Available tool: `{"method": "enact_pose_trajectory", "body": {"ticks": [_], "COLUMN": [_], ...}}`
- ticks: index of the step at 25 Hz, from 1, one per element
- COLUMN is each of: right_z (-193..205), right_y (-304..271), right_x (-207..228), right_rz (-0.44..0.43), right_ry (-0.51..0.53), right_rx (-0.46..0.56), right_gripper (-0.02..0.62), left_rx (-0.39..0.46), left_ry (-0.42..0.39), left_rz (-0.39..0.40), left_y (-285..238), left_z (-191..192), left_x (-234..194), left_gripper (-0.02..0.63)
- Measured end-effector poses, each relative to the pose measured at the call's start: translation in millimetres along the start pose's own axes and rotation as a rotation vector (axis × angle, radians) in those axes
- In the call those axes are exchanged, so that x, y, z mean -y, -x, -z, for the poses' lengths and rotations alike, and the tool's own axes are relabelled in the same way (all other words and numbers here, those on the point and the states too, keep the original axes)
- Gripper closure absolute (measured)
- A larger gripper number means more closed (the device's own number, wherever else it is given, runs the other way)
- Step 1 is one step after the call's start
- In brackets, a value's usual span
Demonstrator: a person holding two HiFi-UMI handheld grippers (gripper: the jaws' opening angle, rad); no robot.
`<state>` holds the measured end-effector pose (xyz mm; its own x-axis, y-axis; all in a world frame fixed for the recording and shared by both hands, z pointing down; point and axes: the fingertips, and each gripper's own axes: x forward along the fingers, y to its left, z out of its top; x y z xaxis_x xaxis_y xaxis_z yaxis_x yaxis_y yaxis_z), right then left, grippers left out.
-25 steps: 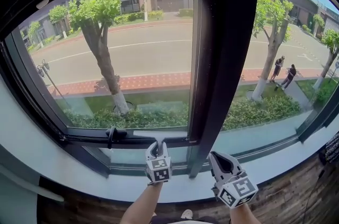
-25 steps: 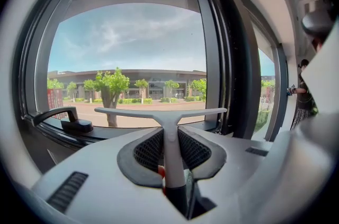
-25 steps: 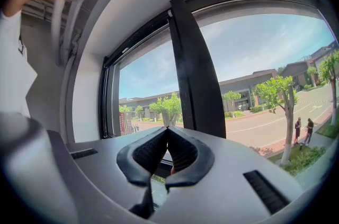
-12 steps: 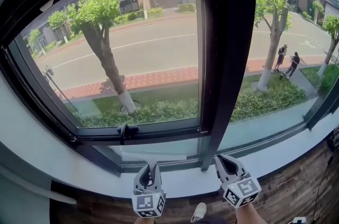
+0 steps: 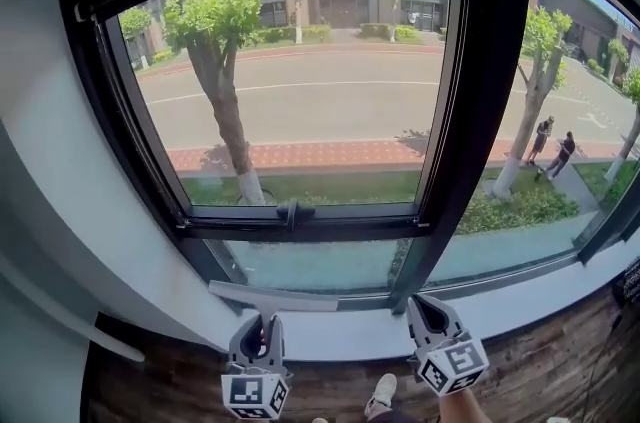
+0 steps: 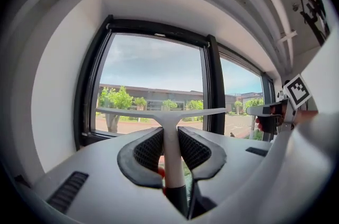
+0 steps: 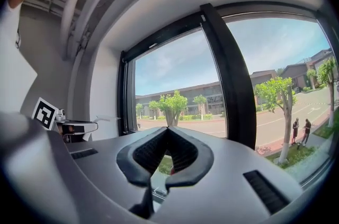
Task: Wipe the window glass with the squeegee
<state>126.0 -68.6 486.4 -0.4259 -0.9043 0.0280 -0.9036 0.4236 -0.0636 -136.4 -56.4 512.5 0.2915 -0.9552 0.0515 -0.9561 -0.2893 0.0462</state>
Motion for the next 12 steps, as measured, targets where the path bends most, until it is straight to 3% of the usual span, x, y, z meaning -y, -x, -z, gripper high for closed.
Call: {"method": "enact_pose_trajectory", "body": {"ticks": [6,12], "right_z": [1,-10], "right_y": [34,60], "right_x": [-53,-62], "right_rz": [0.026,0.032], "right_ry": [0.044,0.059], "right_rx": [-0.010,0.010], "right_gripper": [0.586,0.585], "left_rx": [0.012,0.009], "left_ry": [0.005,0.015], "left_rz": [0.039,0.068], "left_y": [60,81], "left_z": [-5,-7], "left_x": [-13,3], "left_gripper": [0.514,0.514]}}
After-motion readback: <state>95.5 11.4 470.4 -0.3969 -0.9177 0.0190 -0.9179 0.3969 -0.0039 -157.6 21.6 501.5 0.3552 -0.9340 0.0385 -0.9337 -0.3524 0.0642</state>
